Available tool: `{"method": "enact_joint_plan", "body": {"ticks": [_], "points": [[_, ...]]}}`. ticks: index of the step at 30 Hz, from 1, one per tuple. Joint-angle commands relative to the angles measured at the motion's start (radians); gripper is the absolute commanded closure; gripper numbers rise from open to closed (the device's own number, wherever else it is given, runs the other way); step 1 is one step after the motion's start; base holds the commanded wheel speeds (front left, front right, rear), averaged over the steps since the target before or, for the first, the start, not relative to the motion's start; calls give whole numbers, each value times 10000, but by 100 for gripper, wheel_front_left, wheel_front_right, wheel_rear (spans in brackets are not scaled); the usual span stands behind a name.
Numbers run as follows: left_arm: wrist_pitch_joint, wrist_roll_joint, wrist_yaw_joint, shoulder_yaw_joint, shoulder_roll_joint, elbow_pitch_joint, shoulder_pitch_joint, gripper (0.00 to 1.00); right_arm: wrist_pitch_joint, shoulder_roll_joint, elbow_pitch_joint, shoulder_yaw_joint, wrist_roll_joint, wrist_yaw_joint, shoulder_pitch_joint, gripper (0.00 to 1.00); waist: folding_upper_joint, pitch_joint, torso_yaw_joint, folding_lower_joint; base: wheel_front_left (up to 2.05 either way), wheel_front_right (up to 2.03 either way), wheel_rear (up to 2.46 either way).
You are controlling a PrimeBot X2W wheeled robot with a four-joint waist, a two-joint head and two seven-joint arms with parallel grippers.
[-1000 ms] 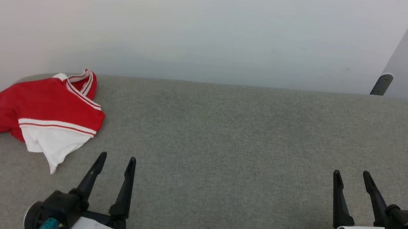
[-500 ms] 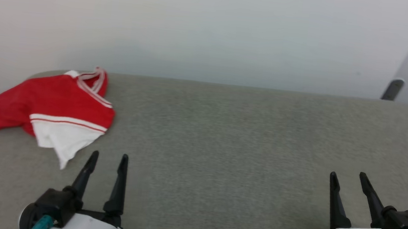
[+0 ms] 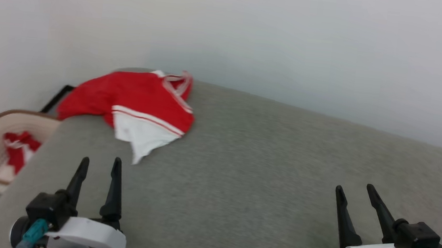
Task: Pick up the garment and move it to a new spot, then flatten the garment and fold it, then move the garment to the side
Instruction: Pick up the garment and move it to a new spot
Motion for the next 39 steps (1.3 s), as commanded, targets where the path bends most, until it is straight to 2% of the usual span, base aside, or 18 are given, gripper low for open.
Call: {"method": "enact_joint_plan", "body": {"ticks": [1, 6, 11, 17, 25, 30, 36, 39], "points": [[91, -89, -6, -20, 38, 67, -135, 0, -40, 2, 72, 79, 67, 4, -43, 0, 0, -341, 1256, -1, 0, 0, 0], [547, -394, -145, -74, 99, 151, -580, 0, -4, 24, 144, 96, 48, 4, -74, 0, 0, -268, 1732, -1, 0, 0, 0], [1893, -981, -524, -402, 517, 410, -1818, 0, 161, -145, 34, 142, -54, 4, -237, 0, 0, 203, 1692, -1, 0, 0, 0], [3347, -1820, -702, -800, 1371, 991, -4143, 0, 545, -530, -526, 297, -304, 4, -807, 0, 0, 1610, 1006, -1, 0, 0, 0], [5205, -2604, -731, -1252, 2345, 2616, -7194, 0, 863, -1028, -1248, 397, -334, 4, -1774, 0, 0, 3547, -91, -1, 0, 0, 0], [6074, -2856, -734, -1564, 2734, 3597, -8398, 0, 948, -1135, -1561, 452, -396, 3, -2145, 0, 0, 4344, -540, -1, 0, 0, 0], [7714, -3140, -734, -1981, 3208, 5263, -9729, 0, 1070, -1239, -2000, 630, -408, 3, -2610, 0, 0, 5372, -1205, -1, 0, 0, 0], [8181, -3224, -726, -2038, 3589, 6016, -10159, 0, 1126, -1263, -2193, 689, -416, 3, -2767, 0, 0, 5816, -1488, -1, 0, 0, 0]]}}
